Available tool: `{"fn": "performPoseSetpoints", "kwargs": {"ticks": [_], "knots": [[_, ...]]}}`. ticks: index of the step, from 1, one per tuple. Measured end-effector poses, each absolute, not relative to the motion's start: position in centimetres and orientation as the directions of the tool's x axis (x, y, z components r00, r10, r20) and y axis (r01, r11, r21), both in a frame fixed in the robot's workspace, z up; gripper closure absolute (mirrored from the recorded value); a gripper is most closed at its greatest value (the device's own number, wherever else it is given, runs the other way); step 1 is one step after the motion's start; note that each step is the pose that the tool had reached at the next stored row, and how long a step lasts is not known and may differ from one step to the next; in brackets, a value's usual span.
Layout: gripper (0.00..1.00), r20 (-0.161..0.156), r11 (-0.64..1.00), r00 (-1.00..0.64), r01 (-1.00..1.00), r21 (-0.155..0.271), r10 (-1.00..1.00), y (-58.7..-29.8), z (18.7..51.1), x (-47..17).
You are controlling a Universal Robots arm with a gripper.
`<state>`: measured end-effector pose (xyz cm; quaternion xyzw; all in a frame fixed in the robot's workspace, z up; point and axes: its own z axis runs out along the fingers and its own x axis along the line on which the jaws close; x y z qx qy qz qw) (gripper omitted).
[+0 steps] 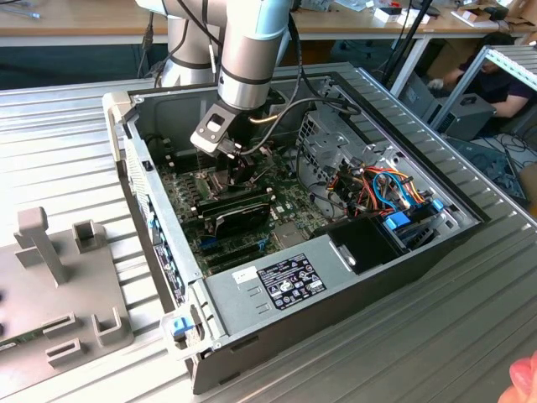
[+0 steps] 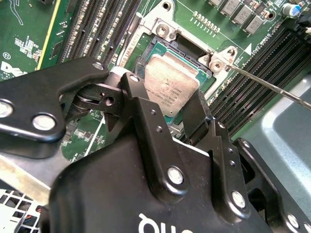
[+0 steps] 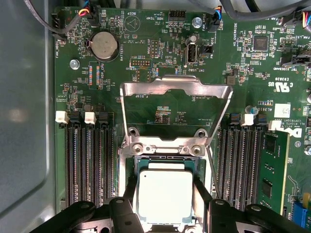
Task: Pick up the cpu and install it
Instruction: 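Place the cpu into insertion slot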
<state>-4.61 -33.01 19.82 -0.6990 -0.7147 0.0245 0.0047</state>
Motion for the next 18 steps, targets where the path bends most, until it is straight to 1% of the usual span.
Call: {"fn": "performPoseSetpoints", "kwargs": {"ticks": [18], "knots": [[0.45, -0.027, 0.022, -0.023, 0.999, -0.042, 0.999, -33.01, 19.71, -4.61]]}}
